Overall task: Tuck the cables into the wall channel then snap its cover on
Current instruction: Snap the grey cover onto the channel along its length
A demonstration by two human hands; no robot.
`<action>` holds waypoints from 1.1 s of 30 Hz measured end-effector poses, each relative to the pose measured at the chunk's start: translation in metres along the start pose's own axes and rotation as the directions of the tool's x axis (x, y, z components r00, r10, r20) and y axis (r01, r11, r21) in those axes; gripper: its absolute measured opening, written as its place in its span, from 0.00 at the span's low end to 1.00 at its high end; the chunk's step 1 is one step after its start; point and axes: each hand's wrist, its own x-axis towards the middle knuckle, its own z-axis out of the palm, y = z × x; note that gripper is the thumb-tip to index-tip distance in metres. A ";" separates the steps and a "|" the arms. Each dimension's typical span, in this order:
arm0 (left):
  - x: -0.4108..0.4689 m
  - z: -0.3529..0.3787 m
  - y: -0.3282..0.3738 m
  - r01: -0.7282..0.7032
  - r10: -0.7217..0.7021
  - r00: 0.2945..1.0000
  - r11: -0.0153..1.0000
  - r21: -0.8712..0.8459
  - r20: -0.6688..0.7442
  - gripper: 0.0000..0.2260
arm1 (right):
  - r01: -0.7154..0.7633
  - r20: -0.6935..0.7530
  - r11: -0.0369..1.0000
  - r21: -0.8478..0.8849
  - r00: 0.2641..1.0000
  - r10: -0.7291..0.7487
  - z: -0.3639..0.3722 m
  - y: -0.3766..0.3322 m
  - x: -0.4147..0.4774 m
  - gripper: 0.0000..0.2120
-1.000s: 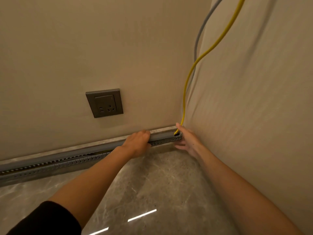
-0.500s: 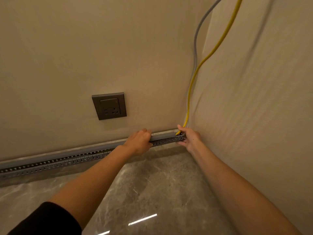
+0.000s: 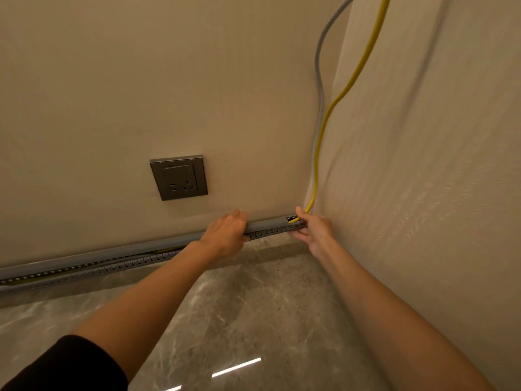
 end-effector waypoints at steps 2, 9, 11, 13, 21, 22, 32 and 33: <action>-0.001 -0.004 -0.001 -0.014 0.014 1.000 1.000 0.005 0.007 0.13 | -0.034 0.044 0.999 0.018 0.998 0.033 -0.005 -0.001 -0.001 0.08; 0.002 -0.010 -0.006 0.008 -0.004 0.999 0.996 -0.088 0.045 0.11 | -0.035 0.024 0.998 -0.057 0.999 0.036 -0.001 -0.005 -0.003 0.09; 0.006 -0.011 -0.010 0.019 -0.011 0.998 0.990 -0.140 0.054 0.11 | -0.053 0.048 0.999 -0.009 0.997 0.053 -0.001 -0.005 -0.002 0.09; 0.007 -0.009 -0.014 0.027 -0.017 0.998 0.983 -0.181 0.054 0.11 | -0.100 0.120 0.992 0.081 0.989 0.090 -0.005 -0.005 -0.003 0.10; 0.013 -0.006 -0.021 0.016 0.007 0.994 0.977 -0.212 0.106 0.11 | -0.067 0.407 0.983 0.169 0.913 -0.007 -0.023 0.006 -0.006 0.11; 0.012 -0.006 -0.021 0.004 0.021 0.993 0.978 -0.206 0.120 0.11 | -0.037 0.399 0.988 0.147 0.917 -0.025 -0.023 0.007 -0.007 0.10; 0.025 -0.017 -0.003 -0.046 0.059 0.991 0.993 0.108 -0.124 0.09 | 0.029 0.390 0.984 0.175 0.916 -0.096 -0.018 0.010 -0.011 0.09; 0.028 -0.017 0.002 -0.043 0.058 0.991 0.991 0.126 -0.118 0.08 | 0.037 0.389 0.984 0.174 0.915 -0.103 -0.018 0.010 -0.012 0.09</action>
